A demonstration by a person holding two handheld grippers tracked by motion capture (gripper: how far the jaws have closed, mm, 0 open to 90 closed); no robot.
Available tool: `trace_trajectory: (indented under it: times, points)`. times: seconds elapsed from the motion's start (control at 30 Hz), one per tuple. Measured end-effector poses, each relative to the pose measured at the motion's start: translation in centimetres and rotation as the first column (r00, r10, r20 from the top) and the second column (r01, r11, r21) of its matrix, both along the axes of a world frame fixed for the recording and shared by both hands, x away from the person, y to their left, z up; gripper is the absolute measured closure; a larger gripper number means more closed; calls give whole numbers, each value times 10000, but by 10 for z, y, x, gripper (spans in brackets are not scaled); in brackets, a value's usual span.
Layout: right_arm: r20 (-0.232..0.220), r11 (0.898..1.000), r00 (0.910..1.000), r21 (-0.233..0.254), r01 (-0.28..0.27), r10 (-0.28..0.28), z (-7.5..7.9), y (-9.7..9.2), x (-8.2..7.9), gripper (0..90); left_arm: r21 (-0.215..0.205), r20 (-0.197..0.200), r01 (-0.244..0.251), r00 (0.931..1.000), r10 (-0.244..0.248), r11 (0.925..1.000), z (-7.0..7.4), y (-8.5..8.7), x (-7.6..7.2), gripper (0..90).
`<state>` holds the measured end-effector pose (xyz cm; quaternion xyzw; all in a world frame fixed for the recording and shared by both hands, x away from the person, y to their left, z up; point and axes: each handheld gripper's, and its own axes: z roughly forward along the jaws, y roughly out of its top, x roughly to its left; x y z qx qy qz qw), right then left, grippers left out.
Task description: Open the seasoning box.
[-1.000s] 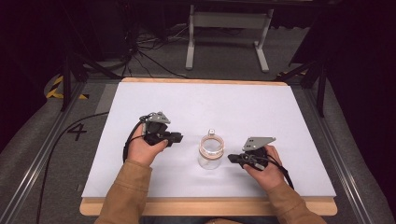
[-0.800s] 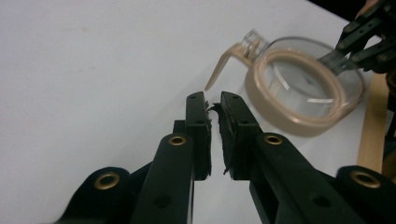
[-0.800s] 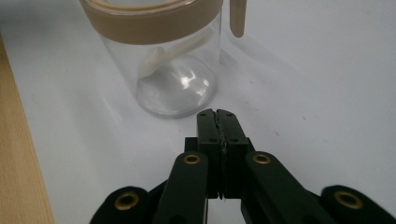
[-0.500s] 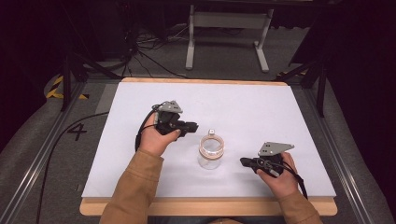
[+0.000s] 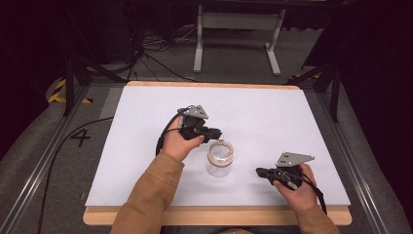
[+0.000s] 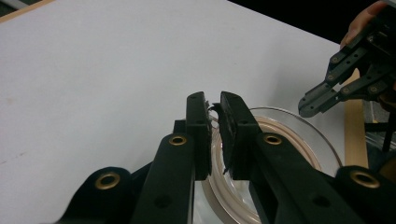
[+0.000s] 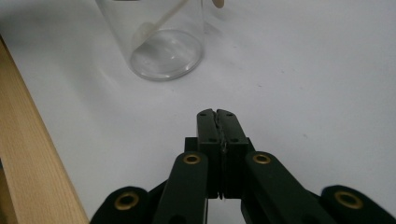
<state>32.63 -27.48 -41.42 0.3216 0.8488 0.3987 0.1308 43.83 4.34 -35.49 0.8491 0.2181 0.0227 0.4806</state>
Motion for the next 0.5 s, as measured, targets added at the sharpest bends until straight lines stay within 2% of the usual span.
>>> trace_trajectory:
  times: [0.03,0.07,0.1,0.13,0.2,0.23,0.33,0.5]
  points:
    - [-23,10000,10000,-8,-34,34,-1,1,0,900,-90,45,-87,10000,88,9999,0,0,0,834]
    - [-64,10000,10000,5,-44,45,-1,2,0,900,-384,184,-297,9994,304,9988,-2,-1,0,843]
    - [-28,9999,10000,-45,-96,96,-2,3,0,900,-831,78,-434,9990,442,9956,-5,-2,0,851]
    - [-55,9999,9999,-38,-123,123,-2,4,0,900,-1063,-13,-514,9987,515,9930,-8,-3,2,856]
    - [-13,9999,9999,-20,-158,158,-1,5,0,900,-1045,-116,-706,9975,698,9920,-14,-5,3,878]
    - [21,9998,9998,2,-192,192,-1,6,0,900,-900,-202,-790,9968,775,9928,-16,-5,4,878]
    - [45,9996,9996,28,-270,270,0,8,-1,900,-1024,-374,-639,9975,603,9927,-20,-4,6,887]
    - [-3,9986,9989,252,-461,461,1,13,-1,900,-876,-109,-504,9987,496,9949,-20,-5,6,873]
